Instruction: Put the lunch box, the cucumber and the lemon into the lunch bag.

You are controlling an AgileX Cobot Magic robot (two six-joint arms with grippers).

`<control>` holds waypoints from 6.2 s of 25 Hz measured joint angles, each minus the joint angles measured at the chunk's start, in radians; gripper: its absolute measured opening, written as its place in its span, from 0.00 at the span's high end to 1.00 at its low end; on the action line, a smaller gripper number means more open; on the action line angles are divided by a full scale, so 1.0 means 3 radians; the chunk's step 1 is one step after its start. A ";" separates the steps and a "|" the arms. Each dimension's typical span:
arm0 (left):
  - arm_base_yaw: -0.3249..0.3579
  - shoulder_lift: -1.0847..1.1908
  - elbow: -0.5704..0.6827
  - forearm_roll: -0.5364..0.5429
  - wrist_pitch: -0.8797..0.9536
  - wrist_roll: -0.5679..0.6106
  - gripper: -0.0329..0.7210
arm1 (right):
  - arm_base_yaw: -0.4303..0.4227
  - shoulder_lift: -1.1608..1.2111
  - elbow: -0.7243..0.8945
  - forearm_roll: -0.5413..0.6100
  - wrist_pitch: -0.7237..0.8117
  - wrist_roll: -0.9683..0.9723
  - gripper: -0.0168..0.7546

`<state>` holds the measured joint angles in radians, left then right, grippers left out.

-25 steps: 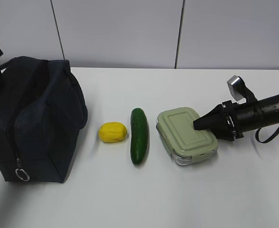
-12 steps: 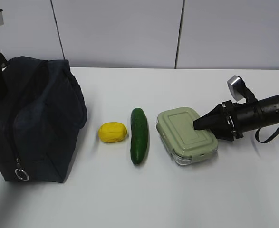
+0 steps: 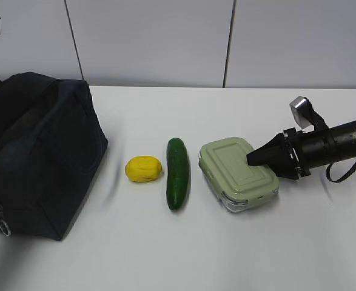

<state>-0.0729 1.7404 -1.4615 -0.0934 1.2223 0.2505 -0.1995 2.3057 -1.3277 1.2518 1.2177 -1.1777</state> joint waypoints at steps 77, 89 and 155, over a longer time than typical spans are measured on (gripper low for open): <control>-0.0802 0.0147 -0.0759 0.0739 0.0070 -0.0597 0.96 | 0.0814 -0.1080 0.0014 0.0345 -0.0240 0.0476 0.47; -0.1081 0.0317 -0.0759 0.0748 0.0070 -0.0730 0.96 | 0.0868 -0.1313 0.0021 0.0467 -0.0234 0.0482 0.47; -0.1319 0.0317 -0.0774 -0.0188 0.0070 -0.0712 0.96 | 0.1483 -0.0581 -0.0536 0.0725 -0.0526 0.0292 0.47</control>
<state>-0.4687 1.8356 -1.6937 -0.1497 1.2432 0.0369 0.2454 2.1313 -1.4884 1.4693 1.0600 -1.0901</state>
